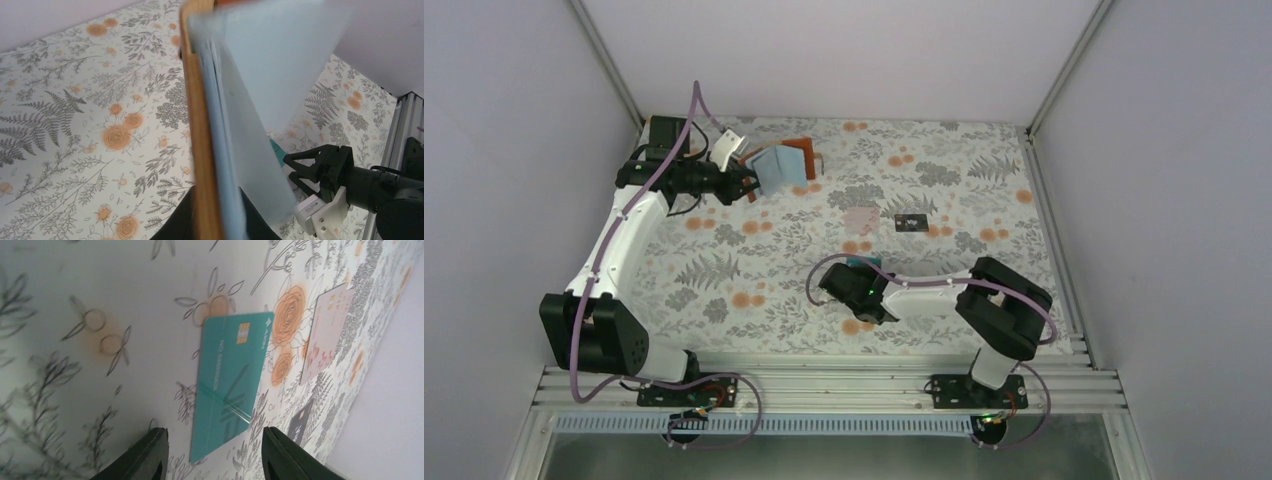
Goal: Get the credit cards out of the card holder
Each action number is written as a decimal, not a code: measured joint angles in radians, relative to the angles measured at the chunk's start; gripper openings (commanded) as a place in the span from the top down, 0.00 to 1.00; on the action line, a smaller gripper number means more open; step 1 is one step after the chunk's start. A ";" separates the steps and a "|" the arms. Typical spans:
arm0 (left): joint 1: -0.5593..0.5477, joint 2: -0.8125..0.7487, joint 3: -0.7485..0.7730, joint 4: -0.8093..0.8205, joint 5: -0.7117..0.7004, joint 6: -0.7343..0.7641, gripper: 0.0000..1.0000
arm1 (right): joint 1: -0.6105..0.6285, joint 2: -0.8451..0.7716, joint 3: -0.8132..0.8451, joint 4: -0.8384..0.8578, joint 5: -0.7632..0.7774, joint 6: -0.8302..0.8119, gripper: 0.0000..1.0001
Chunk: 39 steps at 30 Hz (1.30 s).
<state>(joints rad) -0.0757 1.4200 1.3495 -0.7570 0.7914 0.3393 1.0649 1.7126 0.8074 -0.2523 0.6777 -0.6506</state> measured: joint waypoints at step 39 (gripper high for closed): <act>0.023 -0.041 0.068 -0.036 0.441 -0.013 0.98 | -0.318 -0.258 0.188 0.791 -1.197 1.239 0.67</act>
<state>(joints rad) -0.0525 1.3788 1.4174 -0.7933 1.2320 0.3267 0.7471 1.4548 0.9951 0.5388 -0.5190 0.5888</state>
